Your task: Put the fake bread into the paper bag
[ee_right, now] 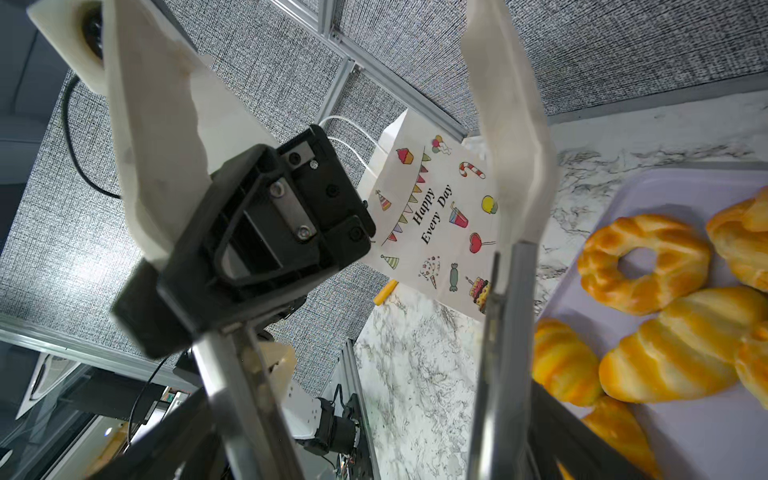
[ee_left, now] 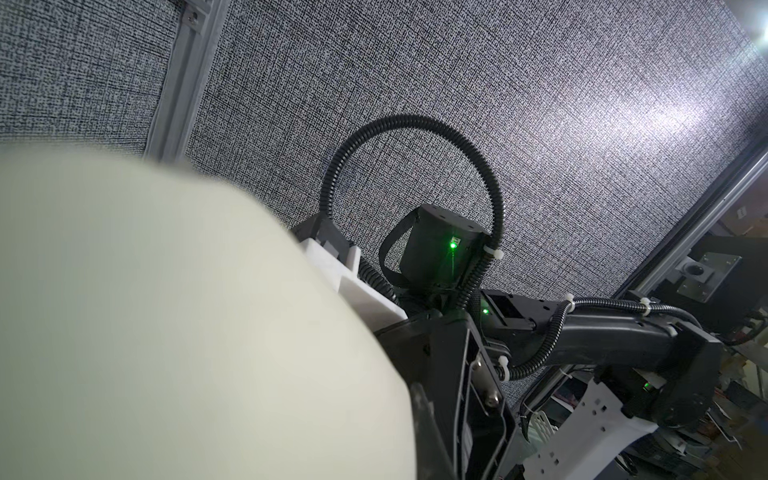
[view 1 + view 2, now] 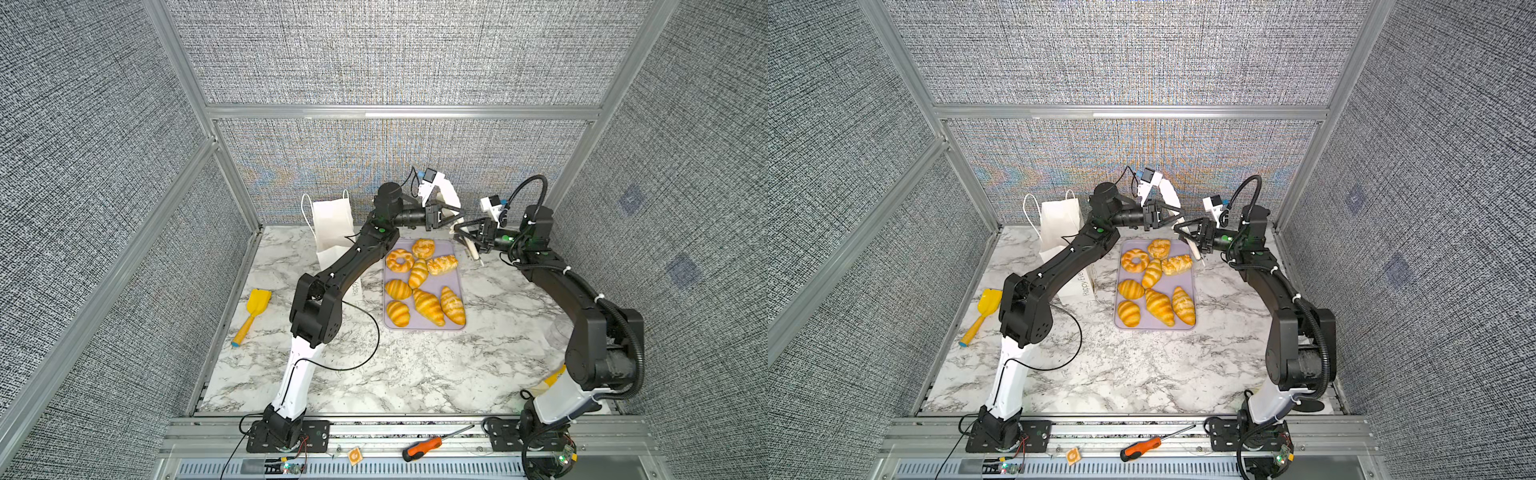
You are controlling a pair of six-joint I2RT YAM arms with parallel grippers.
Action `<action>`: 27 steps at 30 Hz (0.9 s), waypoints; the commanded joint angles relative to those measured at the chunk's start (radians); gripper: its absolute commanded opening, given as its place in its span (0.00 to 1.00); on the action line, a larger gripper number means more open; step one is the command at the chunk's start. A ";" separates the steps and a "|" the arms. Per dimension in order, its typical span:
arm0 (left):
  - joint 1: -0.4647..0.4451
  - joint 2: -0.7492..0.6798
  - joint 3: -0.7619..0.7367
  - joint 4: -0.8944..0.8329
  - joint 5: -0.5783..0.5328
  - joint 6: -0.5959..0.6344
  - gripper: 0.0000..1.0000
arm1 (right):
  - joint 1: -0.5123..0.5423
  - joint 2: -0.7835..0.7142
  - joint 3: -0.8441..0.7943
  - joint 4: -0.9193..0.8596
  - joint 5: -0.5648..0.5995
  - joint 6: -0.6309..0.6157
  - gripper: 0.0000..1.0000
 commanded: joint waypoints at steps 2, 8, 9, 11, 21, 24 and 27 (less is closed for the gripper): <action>-0.004 -0.016 0.002 0.011 0.001 0.025 0.00 | 0.015 0.016 0.028 0.011 -0.012 0.009 0.97; -0.014 -0.018 -0.005 0.015 0.000 0.023 0.00 | 0.024 0.026 0.051 -0.027 0.001 -0.026 0.93; -0.015 -0.019 -0.012 0.019 -0.001 0.023 0.00 | 0.025 0.028 0.054 -0.029 0.001 -0.025 0.91; -0.017 -0.026 -0.026 0.035 -0.008 0.018 0.00 | 0.030 0.036 0.064 -0.031 -0.005 -0.019 0.88; -0.017 -0.030 -0.057 0.108 -0.009 -0.031 0.00 | 0.028 0.037 0.072 -0.067 0.001 -0.054 0.74; -0.015 -0.033 -0.078 0.151 -0.011 -0.063 0.00 | 0.025 0.036 0.085 -0.099 0.003 -0.076 0.69; -0.009 -0.035 -0.098 0.234 -0.017 -0.123 0.00 | 0.020 0.035 0.103 -0.181 0.013 -0.130 0.65</action>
